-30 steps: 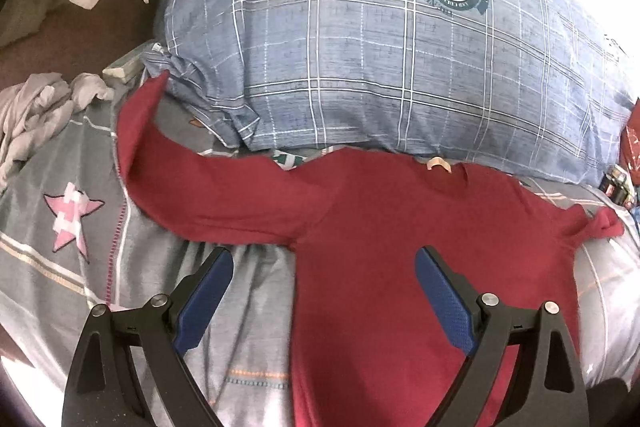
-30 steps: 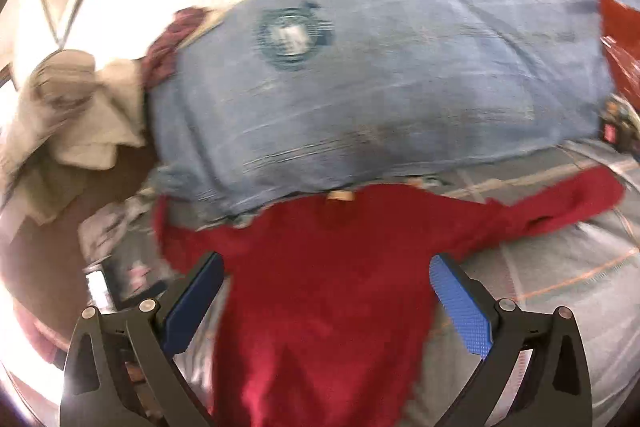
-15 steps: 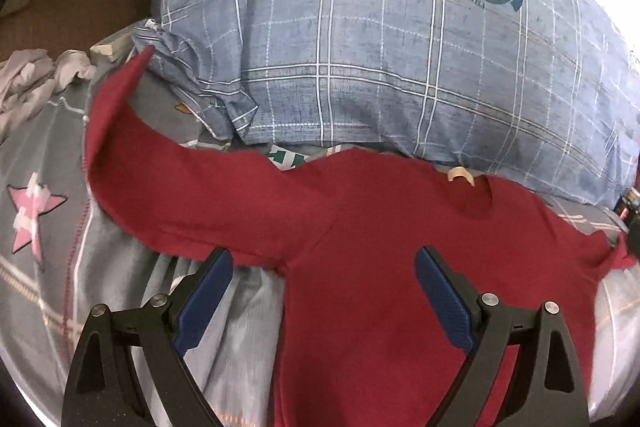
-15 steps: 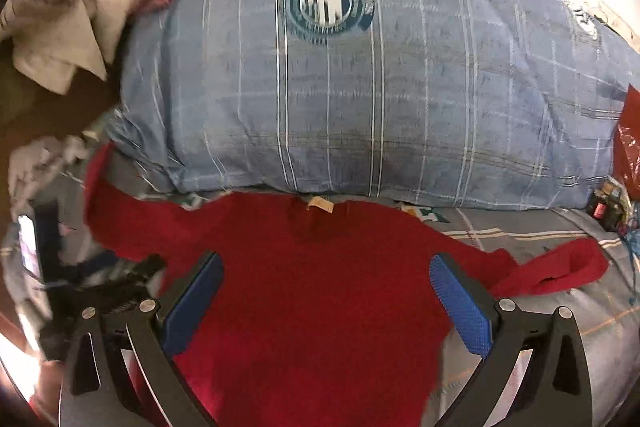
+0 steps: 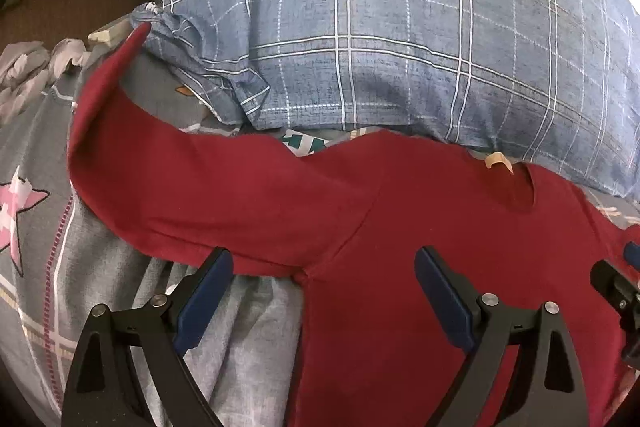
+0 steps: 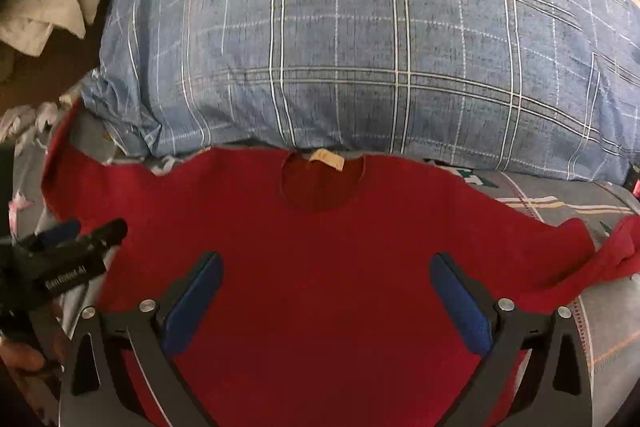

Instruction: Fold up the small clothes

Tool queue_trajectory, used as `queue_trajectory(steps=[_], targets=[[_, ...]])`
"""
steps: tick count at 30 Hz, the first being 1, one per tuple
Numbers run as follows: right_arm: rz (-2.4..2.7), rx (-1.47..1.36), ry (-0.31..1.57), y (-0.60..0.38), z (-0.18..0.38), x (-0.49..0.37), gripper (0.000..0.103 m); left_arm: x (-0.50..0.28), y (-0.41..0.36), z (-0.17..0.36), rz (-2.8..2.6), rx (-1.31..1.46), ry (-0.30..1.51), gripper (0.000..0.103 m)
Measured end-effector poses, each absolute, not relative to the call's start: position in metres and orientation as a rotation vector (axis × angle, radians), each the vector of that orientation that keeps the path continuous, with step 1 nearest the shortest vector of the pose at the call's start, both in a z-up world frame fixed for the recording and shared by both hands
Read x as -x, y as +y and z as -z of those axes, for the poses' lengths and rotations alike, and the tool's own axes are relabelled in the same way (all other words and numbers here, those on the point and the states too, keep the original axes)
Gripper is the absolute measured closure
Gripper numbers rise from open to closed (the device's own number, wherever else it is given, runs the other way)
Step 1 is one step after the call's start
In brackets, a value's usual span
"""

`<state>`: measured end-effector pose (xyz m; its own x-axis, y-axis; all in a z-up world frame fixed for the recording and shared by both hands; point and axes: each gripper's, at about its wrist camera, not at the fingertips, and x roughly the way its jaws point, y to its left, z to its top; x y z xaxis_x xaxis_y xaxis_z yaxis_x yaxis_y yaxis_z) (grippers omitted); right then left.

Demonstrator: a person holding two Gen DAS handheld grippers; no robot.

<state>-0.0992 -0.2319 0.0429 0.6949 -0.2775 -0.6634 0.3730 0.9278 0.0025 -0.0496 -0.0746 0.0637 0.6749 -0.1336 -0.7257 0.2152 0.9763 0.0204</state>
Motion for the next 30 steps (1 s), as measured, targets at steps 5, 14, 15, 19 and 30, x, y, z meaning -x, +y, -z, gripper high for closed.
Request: queue_trajectory(steps=[5, 14, 15, 19, 30], targets=[[0.343, -0.16, 0.727, -0.228, -0.04, 0.098, 0.001, 0.053, -0.075, -0.058, 0.197, -0.126, 0.798, 0.01], [0.331, -0.156, 0.732, -0.227, -0.035, 0.096, 0.0, 0.062, -0.066, -0.06, 0.197, -0.122, 0.781, 0.01], [0.331, -0.158, 0.733, -0.228, -0.035, 0.096, 0.0, 0.062, -0.066, -0.06, 0.197, -0.119, 0.782, 0.01], [0.333, -0.169, 0.74, -0.231, -0.032, 0.095, 0.0, 0.061, -0.065, -0.06, 0.192, -0.117, 0.784, 0.01], [0.338, -0.175, 0.758, -0.232, -0.027, 0.092, 0.0, 0.061, -0.065, -0.062, 0.188, -0.114, 0.783, 0.01]])
